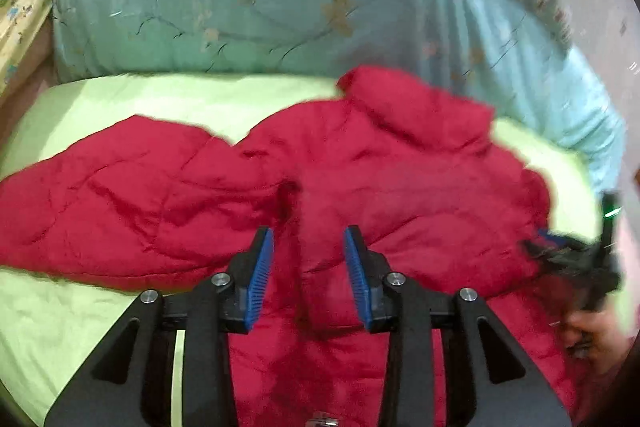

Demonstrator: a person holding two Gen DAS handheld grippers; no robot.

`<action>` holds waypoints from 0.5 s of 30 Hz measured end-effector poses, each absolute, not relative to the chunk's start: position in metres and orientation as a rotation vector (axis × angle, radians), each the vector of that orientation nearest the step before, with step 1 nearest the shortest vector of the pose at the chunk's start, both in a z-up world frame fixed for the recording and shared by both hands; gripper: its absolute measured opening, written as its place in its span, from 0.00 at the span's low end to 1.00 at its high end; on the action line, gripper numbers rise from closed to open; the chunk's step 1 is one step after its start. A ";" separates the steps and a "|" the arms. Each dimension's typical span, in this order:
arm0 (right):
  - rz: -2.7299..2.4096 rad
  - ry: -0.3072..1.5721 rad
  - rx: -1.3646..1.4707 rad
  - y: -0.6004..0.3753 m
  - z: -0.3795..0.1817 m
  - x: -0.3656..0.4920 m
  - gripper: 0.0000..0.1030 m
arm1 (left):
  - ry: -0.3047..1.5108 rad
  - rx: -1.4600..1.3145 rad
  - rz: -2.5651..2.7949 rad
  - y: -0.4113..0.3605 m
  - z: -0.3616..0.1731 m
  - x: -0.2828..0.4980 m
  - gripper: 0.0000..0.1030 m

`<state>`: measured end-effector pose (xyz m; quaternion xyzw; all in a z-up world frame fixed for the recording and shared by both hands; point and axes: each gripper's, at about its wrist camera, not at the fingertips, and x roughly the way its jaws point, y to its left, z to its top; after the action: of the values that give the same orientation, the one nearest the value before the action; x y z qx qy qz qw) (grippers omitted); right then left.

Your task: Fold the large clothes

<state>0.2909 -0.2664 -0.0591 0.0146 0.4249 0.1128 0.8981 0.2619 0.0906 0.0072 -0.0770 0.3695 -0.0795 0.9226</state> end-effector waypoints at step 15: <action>0.251 0.811 -0.012 -0.236 -0.023 0.269 0.72 | 0.933 -0.130 -0.207 0.039 -0.062 0.311 0.33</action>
<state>0.2687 -0.2356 -0.0229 -0.0059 0.3933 0.1216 0.9113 0.3107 0.0391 -0.0623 -0.0626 0.4487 -0.0997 0.8859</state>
